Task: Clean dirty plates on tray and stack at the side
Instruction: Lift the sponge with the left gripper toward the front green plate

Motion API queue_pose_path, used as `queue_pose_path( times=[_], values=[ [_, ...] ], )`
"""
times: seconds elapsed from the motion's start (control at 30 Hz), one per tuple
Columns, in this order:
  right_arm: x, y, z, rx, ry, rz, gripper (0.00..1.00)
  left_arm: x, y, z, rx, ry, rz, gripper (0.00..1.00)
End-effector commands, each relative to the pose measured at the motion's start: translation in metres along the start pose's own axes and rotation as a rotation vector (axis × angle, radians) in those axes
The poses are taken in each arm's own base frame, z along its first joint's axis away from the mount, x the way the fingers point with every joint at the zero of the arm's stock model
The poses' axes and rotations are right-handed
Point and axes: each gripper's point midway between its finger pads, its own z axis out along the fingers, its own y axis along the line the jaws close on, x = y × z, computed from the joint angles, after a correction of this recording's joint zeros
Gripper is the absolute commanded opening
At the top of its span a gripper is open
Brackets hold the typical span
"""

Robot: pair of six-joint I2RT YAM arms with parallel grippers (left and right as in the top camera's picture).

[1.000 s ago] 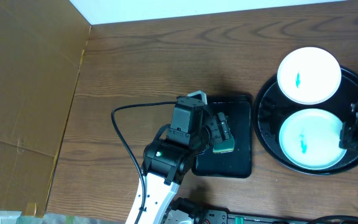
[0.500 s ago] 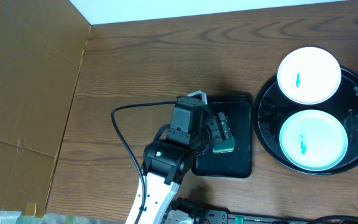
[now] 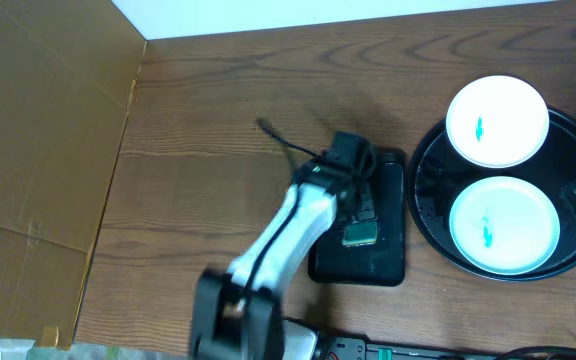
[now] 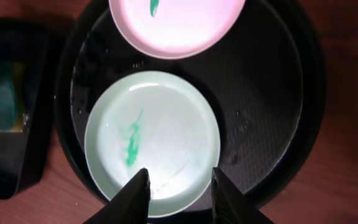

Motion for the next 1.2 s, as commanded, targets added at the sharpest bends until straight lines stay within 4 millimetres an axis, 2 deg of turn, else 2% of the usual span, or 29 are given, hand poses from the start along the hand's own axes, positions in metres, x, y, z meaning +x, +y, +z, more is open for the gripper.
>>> queue_pose_path(
  times=[0.0,0.13,0.2,0.27,0.4,0.43,0.5,0.6,0.67,0.83,0.97,1.1,1.17],
  values=[
    [0.004,-0.001,0.002,-0.004,0.024,-0.003,0.3,0.001,0.009,0.029,-0.077,0.039,-0.052,0.6],
    [0.009,-0.003,0.005,-0.002,0.055,0.005,0.3,0.004,0.01,0.052,-0.1,0.078,-0.088,0.34],
    [0.011,-0.003,0.006,-0.001,0.066,0.008,0.29,0.006,0.01,0.055,-0.104,0.089,-0.095,0.19],
    [0.012,-0.003,0.007,0.0,0.07,0.009,0.29,0.005,0.01,0.053,-0.102,0.086,-0.094,0.08],
    [0.011,-0.003,0.007,-0.001,0.069,0.009,0.29,0.002,0.009,0.04,-0.093,0.071,-0.095,0.08],
    [0.011,-0.003,0.007,-0.001,0.069,0.009,0.28,0.0,0.008,0.035,-0.088,0.062,-0.096,0.13],
    [0.011,-0.003,0.007,-0.001,0.069,0.008,0.28,-0.003,0.007,0.024,-0.073,0.038,-0.098,0.42],
    [0.011,-0.003,0.007,0.0,0.069,0.009,0.28,-0.001,0.008,0.007,-0.061,0.017,-0.098,0.57],
    [0.011,-0.003,0.007,0.0,0.069,0.009,0.27,0.001,0.01,-0.001,-0.057,0.011,-0.096,0.59],
    [0.011,-0.004,0.008,0.0,0.07,0.009,0.28,0.004,0.011,0.0,-0.06,0.017,-0.096,0.59],
    [0.011,-0.008,0.008,0.024,0.071,0.009,0.27,0.007,0.012,0.018,-0.06,0.016,-0.095,0.51],
    [0.011,-0.033,0.01,0.165,0.074,0.052,0.27,0.011,0.013,0.037,-0.058,0.013,-0.095,0.4],
    [0.013,-0.046,0.012,0.24,0.08,0.092,0.29,0.014,0.015,0.043,-0.065,0.025,-0.094,0.31]
  ],
)
